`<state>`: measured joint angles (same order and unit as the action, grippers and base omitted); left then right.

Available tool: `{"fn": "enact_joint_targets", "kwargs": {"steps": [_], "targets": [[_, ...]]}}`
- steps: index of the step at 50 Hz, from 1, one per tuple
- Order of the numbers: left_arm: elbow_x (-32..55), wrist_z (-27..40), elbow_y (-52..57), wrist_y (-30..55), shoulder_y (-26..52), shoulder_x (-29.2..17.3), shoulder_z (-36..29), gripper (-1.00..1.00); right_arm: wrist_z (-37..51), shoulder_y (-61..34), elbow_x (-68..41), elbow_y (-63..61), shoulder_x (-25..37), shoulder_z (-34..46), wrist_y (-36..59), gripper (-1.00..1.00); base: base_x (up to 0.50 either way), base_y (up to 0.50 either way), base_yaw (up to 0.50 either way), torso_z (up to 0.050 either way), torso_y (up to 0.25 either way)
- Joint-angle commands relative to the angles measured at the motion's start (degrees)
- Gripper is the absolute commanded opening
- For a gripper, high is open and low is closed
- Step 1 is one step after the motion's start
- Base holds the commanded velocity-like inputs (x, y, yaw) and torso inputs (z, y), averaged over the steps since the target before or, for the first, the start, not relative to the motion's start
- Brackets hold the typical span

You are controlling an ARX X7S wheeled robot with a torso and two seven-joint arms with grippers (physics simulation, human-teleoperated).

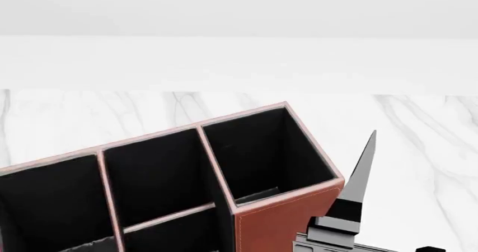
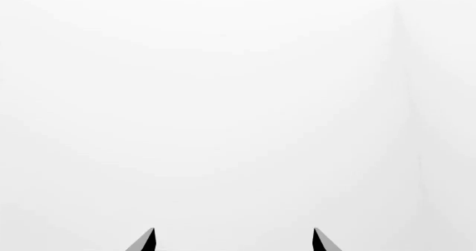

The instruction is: Pick up the book and place it in the front compartment of the caddy.

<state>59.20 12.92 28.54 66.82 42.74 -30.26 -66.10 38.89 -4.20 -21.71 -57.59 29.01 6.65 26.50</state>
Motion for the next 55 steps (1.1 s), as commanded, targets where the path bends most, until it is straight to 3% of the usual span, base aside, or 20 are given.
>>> {"fn": "enact_joint_targets", "kwargs": {"steps": [1, 14, 20, 26, 29, 33, 55], "targets": [[-1.9, -0.9, -1.1, -1.0, 0.1, 0.0, -1.5, -1.00, 0.6, -0.3, -0.3, -0.1, 0.5, 0.4, 0.1, 1.00, 0.00, 0.00, 0.00, 0.000, 0.000], [4.5, 1.8, 3.5, 1.6, 2.7, -1.3, 3.0, -1.00, 1.3, 0.0, -1.0, -0.3, 1.2, 0.0, -0.6, 1.00, 0.00, 0.00, 0.00, 0.000, 0.000], [16.2, 5.7, 7.8, 3.0, 7.0, -3.3, 10.8, -1.00, 1.5, 0.0, -1.4, -0.3, 1.5, 0.1, -0.7, 1.00, 0.00, 0.00, 0.00, 0.000, 0.000], [23.1, 9.0, 9.0, 5.1, 10.1, -4.2, 13.0, -1.00, 1.7, -0.1, -1.0, 0.3, 1.5, 0.8, -0.9, 1.00, 0.00, 0.00, 0.00, 0.000, 0.000], [21.5, 6.8, 11.5, 5.3, 11.8, -4.7, 12.7, -1.00, 1.8, -0.2, -1.2, 0.3, 1.6, 0.8, -1.0, 1.00, 0.00, 0.00, 0.00, 0.000, 0.000], [27.5, 8.7, 10.3, 6.1, 14.5, -5.0, 14.3, -1.00, 1.8, -0.1, -1.1, 0.6, 1.7, 1.1, -1.4, 1.00, 0.00, 0.00, 0.00, 0.000, 0.000], [42.2, 11.9, 4.5, 8.6, 30.7, -7.7, 18.6, -1.00, 2.5, -1.3, -1.1, 0.4, 2.0, 3.0, -0.8, 1.00, 0.00, 0.00, 0.00, 0.000, 0.000]]}}
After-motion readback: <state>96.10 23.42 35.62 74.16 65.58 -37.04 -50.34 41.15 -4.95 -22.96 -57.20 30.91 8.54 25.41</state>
